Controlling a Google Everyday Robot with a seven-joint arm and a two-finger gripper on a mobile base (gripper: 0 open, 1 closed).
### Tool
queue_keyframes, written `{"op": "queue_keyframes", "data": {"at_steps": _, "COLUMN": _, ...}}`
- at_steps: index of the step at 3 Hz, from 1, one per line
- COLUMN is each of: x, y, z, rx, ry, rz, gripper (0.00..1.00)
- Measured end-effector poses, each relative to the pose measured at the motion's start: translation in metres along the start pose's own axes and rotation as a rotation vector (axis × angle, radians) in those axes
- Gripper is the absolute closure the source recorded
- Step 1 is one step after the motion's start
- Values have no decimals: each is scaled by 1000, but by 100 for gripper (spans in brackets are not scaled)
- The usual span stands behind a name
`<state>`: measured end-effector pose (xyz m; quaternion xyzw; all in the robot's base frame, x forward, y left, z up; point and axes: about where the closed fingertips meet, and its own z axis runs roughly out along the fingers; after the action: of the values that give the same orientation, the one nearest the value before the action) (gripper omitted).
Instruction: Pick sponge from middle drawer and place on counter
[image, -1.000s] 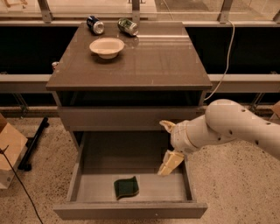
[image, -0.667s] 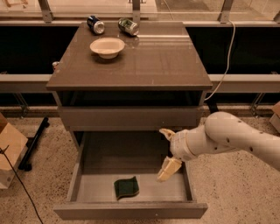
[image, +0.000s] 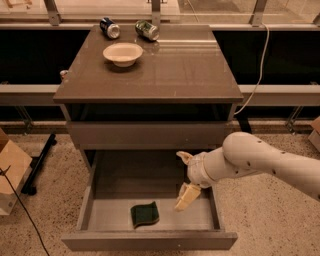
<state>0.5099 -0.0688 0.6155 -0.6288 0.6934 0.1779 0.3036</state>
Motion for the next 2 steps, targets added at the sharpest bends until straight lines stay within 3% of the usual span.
{"op": "queue_keyframes", "data": {"at_steps": 2, "x": 12, "y": 6, "z": 81, "rx": -47, "ry": 3, "rz": 4, "gripper": 0}}
